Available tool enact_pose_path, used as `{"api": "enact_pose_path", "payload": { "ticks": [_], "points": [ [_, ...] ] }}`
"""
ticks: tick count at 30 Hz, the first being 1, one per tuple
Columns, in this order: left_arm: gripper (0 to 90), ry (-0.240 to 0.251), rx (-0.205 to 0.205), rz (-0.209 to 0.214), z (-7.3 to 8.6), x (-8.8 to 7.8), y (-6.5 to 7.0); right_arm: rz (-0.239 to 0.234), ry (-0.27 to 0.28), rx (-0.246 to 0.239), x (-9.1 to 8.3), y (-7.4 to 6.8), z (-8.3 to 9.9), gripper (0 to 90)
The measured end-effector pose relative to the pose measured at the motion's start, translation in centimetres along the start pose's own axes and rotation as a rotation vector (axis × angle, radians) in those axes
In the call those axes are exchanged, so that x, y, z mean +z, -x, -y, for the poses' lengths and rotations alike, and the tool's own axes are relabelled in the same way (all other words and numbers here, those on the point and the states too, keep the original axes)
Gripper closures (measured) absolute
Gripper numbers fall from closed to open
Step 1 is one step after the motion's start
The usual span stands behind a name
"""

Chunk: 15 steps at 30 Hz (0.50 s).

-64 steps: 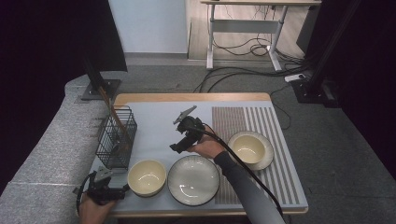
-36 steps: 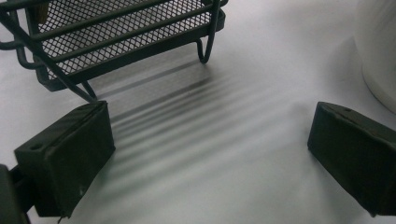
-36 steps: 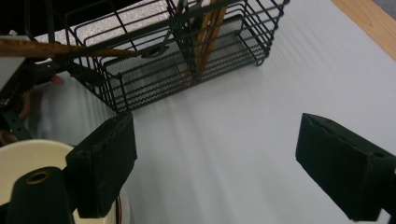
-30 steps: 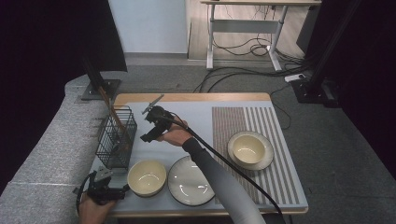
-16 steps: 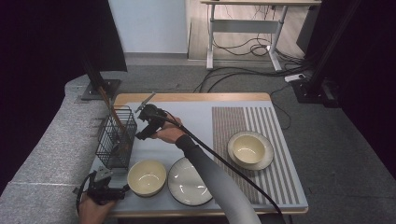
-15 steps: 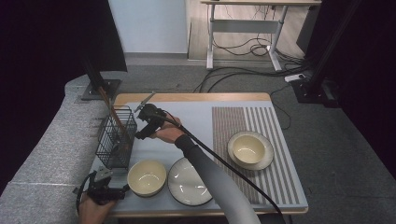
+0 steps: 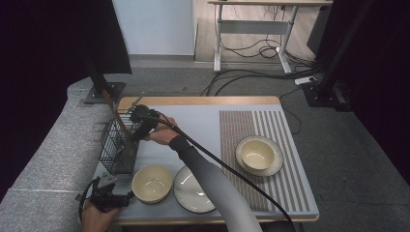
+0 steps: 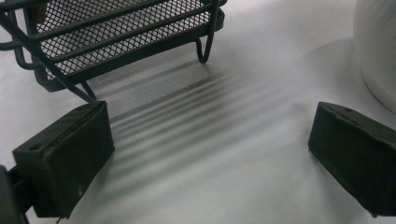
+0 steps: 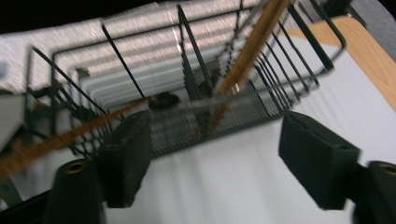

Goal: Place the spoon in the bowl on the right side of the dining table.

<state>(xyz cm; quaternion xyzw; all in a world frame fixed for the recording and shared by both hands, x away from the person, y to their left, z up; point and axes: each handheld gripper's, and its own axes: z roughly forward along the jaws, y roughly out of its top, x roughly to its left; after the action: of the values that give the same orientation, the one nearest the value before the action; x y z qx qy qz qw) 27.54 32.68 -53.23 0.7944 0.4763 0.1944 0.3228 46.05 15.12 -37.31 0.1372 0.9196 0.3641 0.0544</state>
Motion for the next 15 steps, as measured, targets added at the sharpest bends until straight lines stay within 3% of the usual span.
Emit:
{"api": "enact_pose_path", "payload": {
  "ticks": [4, 15],
  "points": [
    [0.0, 0.000, 0.000, 0.001, 0.00, 0.00, -0.01, 0.010, -0.017, 0.011, 0.49, 0.11, -0.28, 33.4],
    [0.0, 0.001, -0.001, 0.001, -0.01, 0.01, 0.00, -0.011, 0.009, 0.044, 0.86, 0.71, -0.57, 60.8]
  ]
}}
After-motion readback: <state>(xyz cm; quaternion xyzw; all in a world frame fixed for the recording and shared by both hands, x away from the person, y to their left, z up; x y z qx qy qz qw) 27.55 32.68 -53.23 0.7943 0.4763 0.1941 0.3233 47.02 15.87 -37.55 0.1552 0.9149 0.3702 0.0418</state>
